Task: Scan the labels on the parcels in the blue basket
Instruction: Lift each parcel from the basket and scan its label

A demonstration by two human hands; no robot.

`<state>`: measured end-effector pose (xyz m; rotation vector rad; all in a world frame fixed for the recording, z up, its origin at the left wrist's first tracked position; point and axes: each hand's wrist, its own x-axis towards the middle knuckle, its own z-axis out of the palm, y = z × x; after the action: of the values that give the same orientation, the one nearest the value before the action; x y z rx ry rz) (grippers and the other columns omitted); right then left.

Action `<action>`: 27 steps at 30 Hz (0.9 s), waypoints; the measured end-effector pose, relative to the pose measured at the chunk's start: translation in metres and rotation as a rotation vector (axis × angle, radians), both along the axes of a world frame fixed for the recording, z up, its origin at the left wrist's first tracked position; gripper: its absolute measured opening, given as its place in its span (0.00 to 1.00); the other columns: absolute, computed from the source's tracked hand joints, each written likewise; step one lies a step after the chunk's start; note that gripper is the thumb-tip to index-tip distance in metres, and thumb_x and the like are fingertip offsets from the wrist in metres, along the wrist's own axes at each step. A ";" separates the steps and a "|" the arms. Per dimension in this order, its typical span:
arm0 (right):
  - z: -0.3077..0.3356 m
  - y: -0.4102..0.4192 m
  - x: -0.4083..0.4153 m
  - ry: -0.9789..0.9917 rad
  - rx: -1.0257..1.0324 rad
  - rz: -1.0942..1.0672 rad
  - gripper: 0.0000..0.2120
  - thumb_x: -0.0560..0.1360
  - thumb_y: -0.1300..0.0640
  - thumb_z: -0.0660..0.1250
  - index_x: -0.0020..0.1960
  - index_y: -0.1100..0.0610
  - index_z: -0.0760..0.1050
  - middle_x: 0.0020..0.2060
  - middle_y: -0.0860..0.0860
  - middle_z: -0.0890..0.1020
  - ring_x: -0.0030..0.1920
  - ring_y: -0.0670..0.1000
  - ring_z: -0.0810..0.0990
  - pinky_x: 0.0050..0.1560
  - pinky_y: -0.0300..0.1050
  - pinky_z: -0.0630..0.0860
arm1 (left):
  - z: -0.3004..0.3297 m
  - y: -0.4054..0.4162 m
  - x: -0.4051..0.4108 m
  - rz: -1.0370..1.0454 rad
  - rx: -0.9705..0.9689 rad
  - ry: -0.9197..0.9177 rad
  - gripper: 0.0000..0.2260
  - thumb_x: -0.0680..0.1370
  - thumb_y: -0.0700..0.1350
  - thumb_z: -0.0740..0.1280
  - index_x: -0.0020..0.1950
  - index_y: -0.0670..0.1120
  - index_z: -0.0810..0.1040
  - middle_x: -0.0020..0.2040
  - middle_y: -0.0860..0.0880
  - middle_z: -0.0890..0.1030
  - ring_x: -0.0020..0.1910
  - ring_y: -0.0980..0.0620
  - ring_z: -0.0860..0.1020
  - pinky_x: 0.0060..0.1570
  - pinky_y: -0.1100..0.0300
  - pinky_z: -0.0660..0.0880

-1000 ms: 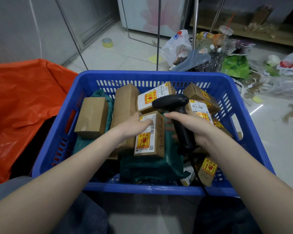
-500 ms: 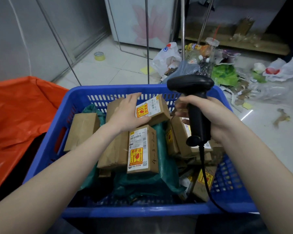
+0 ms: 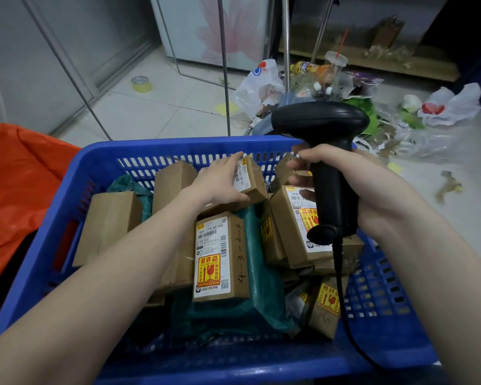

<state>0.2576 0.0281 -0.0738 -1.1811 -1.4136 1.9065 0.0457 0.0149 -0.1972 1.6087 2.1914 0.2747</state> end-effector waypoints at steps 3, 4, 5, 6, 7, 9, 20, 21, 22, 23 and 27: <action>0.000 -0.003 -0.001 0.008 0.002 0.001 0.05 0.73 0.59 0.69 0.48 0.57 0.80 0.38 0.51 0.85 0.36 0.49 0.83 0.39 0.40 0.78 | 0.004 -0.002 -0.001 0.018 0.039 0.028 0.46 0.65 0.60 0.74 0.76 0.49 0.54 0.71 0.48 0.68 0.69 0.46 0.67 0.67 0.42 0.64; 0.001 -0.004 -0.002 0.008 0.005 0.006 0.05 0.73 0.59 0.68 0.47 0.57 0.80 0.37 0.51 0.85 0.36 0.49 0.83 0.39 0.40 0.77 | 0.008 -0.004 -0.001 0.030 0.065 0.021 0.46 0.66 0.60 0.74 0.76 0.49 0.55 0.70 0.47 0.68 0.69 0.46 0.67 0.67 0.43 0.64; 0.001 -0.005 -0.003 0.007 0.011 0.012 0.04 0.73 0.59 0.68 0.47 0.57 0.79 0.37 0.51 0.84 0.35 0.49 0.83 0.39 0.40 0.77 | 0.013 -0.007 -0.002 0.045 0.098 -0.002 0.45 0.66 0.60 0.73 0.76 0.48 0.55 0.70 0.47 0.67 0.69 0.46 0.67 0.66 0.43 0.65; 0.001 -0.007 -0.003 0.005 0.022 0.017 0.03 0.73 0.58 0.68 0.46 0.57 0.79 0.37 0.51 0.84 0.35 0.48 0.83 0.39 0.40 0.77 | 0.019 -0.010 -0.002 0.069 0.133 -0.042 0.45 0.66 0.60 0.73 0.76 0.48 0.55 0.70 0.47 0.67 0.68 0.46 0.67 0.66 0.43 0.65; 0.001 -0.008 -0.004 0.003 0.034 0.025 0.03 0.74 0.58 0.68 0.46 0.57 0.79 0.37 0.51 0.84 0.35 0.49 0.83 0.38 0.40 0.77 | 0.027 -0.014 -0.001 0.101 0.172 -0.097 0.45 0.66 0.60 0.73 0.76 0.48 0.55 0.70 0.47 0.66 0.68 0.46 0.67 0.66 0.43 0.66; 0.003 -0.012 -0.005 0.004 0.056 0.037 0.04 0.74 0.58 0.68 0.48 0.57 0.79 0.38 0.52 0.84 0.36 0.49 0.83 0.38 0.40 0.78 | 0.045 -0.022 0.001 0.177 0.262 -0.214 0.45 0.66 0.60 0.74 0.76 0.49 0.55 0.69 0.47 0.65 0.68 0.47 0.67 0.66 0.42 0.67; 0.006 -0.025 -0.018 0.040 0.086 -0.037 0.09 0.71 0.56 0.72 0.49 0.56 0.78 0.48 0.54 0.83 0.50 0.54 0.84 0.47 0.52 0.82 | 0.126 -0.090 0.031 0.527 0.341 -0.649 0.37 0.70 0.66 0.66 0.72 0.50 0.60 0.65 0.50 0.73 0.57 0.53 0.75 0.44 0.63 0.70; 0.006 -0.027 -0.020 0.041 0.086 -0.021 0.11 0.71 0.55 0.73 0.52 0.56 0.77 0.50 0.55 0.83 0.51 0.55 0.84 0.49 0.54 0.82 | 0.129 -0.095 0.035 0.542 0.329 -0.673 0.36 0.70 0.67 0.65 0.72 0.50 0.60 0.62 0.50 0.75 0.52 0.55 0.76 0.39 0.64 0.69; 0.005 -0.030 -0.021 0.045 0.090 -0.005 0.13 0.71 0.55 0.73 0.53 0.56 0.77 0.51 0.55 0.83 0.51 0.56 0.84 0.49 0.54 0.82 | 0.130 -0.099 0.038 0.560 0.314 -0.694 0.36 0.70 0.67 0.64 0.72 0.50 0.60 0.60 0.50 0.76 0.49 0.57 0.76 0.36 0.64 0.67; 0.006 -0.032 -0.022 0.052 0.101 0.010 0.13 0.70 0.56 0.74 0.54 0.55 0.76 0.51 0.55 0.82 0.51 0.57 0.84 0.48 0.52 0.82 | 0.130 -0.102 0.041 0.583 0.304 -0.710 0.36 0.70 0.68 0.63 0.72 0.51 0.61 0.59 0.50 0.76 0.47 0.59 0.75 0.35 0.64 0.67; 0.006 -0.036 -0.024 0.057 0.170 0.017 0.15 0.69 0.55 0.75 0.53 0.52 0.75 0.47 0.52 0.81 0.48 0.56 0.84 0.37 0.44 0.80 | 0.121 -0.109 0.051 0.612 0.252 -0.641 0.41 0.64 0.76 0.60 0.70 0.53 0.65 0.64 0.50 0.74 0.59 0.50 0.74 0.52 0.57 0.71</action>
<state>0.2337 -0.0078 -0.0678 -1.0305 -1.5259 1.7775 0.0963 -0.0940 -0.0761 0.7303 2.0934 1.1066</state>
